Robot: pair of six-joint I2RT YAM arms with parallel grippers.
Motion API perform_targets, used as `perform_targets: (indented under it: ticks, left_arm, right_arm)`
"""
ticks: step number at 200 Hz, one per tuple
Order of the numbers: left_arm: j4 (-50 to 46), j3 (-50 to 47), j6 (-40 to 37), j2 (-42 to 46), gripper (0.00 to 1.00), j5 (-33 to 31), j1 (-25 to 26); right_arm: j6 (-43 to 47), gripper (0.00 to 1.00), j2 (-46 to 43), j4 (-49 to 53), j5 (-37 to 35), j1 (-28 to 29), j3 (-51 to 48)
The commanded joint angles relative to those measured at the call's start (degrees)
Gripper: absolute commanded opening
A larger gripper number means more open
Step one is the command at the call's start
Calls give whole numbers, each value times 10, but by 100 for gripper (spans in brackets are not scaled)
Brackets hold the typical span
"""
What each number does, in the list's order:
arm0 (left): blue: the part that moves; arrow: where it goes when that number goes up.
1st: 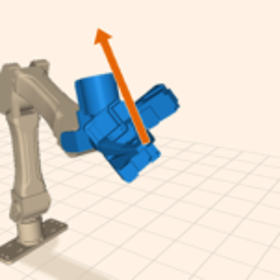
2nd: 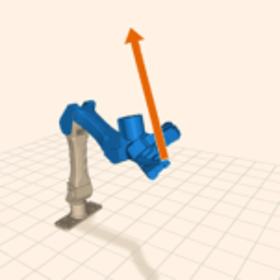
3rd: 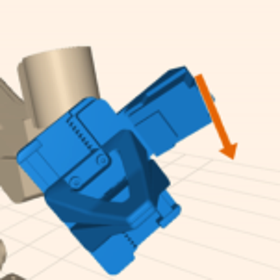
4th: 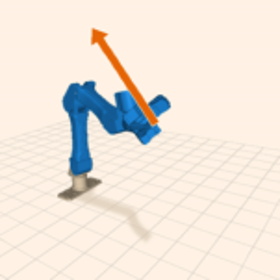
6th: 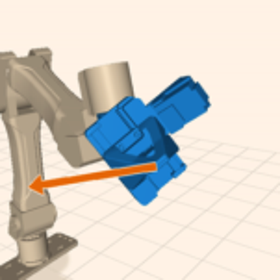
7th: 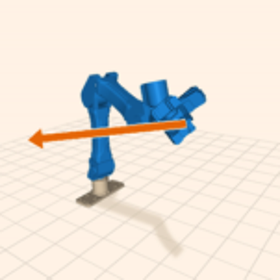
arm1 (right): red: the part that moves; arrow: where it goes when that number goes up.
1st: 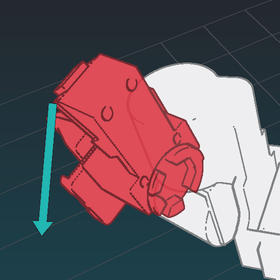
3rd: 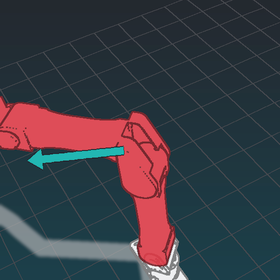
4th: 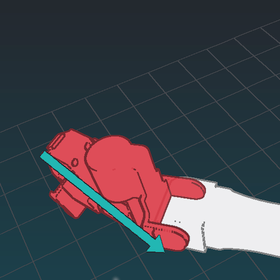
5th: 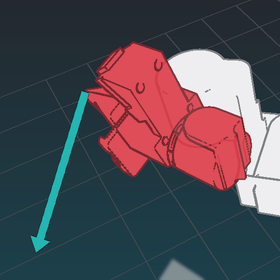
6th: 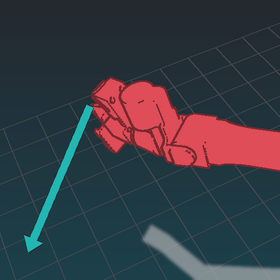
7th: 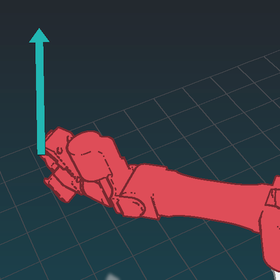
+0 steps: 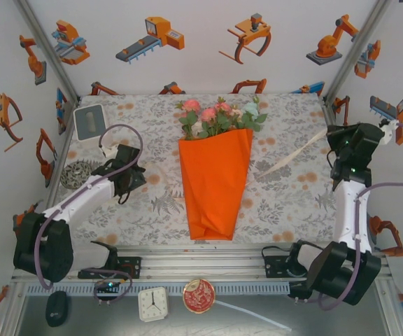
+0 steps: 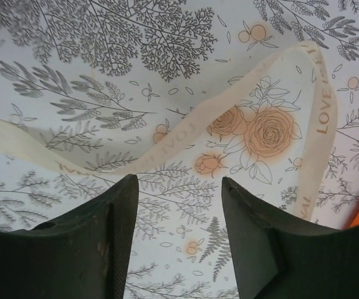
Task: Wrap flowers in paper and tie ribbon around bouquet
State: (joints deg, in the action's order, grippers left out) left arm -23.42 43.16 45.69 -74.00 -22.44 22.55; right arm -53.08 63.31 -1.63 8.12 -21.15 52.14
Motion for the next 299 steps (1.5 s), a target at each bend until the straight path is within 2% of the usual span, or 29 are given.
perform_targets:
  ticks: [1, 14, 34, 51, 77, 135, 160, 191, 224, 237, 249, 259, 267, 299]
  left_arm:
    - [-10, -4, 222, -14, 45, -20, -3]
    - [-5, -3, 325, -21, 42, -12, -1]
    - [-21, -1, 464, -24, 52, -34, 11]
    - [-90, 25, 563, -46, 56, -52, 12]
    - [-174, 84, 620, -95, 61, -50, 12]
    - [-195, 100, 667, -146, 67, -92, 6]
    - [-141, 84, 635, -147, 66, -110, -1]
    - [-88, 60, 618, -159, 45, -86, -25]
    - [-53, 48, 597, -165, 41, -49, -48]
    - [-48, 52, 581, -164, 33, -54, -52]
    - [-39, 56, 558, -163, 18, -58, -57]
    - [-10, 59, 513, -159, 6, -59, -67]
    - [22, 65, 457, -155, 0, -62, -78]
    - [105, 97, 259, -119, 0, -82, -101]
  right_arm:
    - [-19, 0, 7, -32, 26, 0, -4]
    - [-18, 0, 9, -32, 30, 0, -5]
    - [-13, 0, 9, -33, 33, 0, -8]
    - [-12, 0, 9, -33, 34, 0, -10]
    - [-11, 0, 11, -35, 37, 1, -9]
    - [-3, 0, 10, -31, 37, 1, -9]
    - [2, 0, 12, -31, 37, 1, -5]
    - [13, 0, 7, -18, 33, 2, -4]
    - [15, 0, 1, -14, 29, 2, -2]
    - [15, 0, 1, -12, 30, 2, -1]
    - [16, 0, 1, -11, 26, 1, -2]
    - [17, 0, 1, -8, 21, 2, -3]
    - [26, 0, -1, -3, 13, 1, 1]
    - [40, 0, -12, 44, -58, -34, 21]
